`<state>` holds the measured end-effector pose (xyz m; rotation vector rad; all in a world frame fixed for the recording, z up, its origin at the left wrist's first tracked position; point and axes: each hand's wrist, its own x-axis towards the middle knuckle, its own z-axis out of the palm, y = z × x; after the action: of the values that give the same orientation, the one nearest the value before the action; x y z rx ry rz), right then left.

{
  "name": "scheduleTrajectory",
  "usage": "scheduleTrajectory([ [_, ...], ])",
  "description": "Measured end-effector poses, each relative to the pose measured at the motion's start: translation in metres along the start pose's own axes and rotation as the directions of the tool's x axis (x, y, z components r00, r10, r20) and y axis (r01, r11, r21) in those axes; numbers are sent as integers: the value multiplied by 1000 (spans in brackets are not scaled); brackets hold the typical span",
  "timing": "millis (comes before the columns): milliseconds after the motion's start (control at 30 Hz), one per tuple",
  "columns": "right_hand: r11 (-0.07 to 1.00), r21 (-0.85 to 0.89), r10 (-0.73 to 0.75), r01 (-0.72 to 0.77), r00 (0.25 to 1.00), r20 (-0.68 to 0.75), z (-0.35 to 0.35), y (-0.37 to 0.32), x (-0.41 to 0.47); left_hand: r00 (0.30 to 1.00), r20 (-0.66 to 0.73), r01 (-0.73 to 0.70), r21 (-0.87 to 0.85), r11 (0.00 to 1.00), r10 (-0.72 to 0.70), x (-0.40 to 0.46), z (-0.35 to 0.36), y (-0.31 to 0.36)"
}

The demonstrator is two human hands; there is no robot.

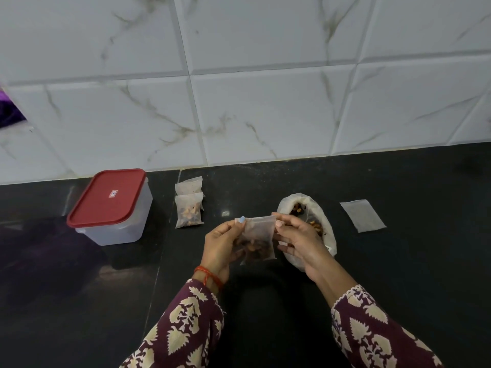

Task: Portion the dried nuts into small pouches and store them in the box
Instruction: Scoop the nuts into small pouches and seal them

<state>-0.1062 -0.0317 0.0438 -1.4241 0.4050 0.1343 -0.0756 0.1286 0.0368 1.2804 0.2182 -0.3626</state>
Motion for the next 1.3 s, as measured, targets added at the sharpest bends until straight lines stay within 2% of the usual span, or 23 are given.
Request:
scheduleTrajectory([
  [133,993,-76,93,-91,995,21,7,19,-2,997,-38,72,-20,997,-72,1,-5,-6],
  [367,987,-89,142,-136,988,64,27,33,-3,981,-67,183,-28,983,-184,-3,-27,-14],
  [567,982,-133,154,-138,981,120,57,36,5,982,-116,150,-23,988,-151,-4,-54,-11],
  [733,975,-184,149,-122,979,142,87,32,19,978,-176,128,60,990,-116,-1,-79,2],
  [967,976,-200,121,-89,980,156,130,16,50,977,-187,130,126,983,-106,28,-112,35],
  [1300,957,-282,98,-68,991,96,162,22,95,974,-211,129,209,969,-84,70,-121,48],
])
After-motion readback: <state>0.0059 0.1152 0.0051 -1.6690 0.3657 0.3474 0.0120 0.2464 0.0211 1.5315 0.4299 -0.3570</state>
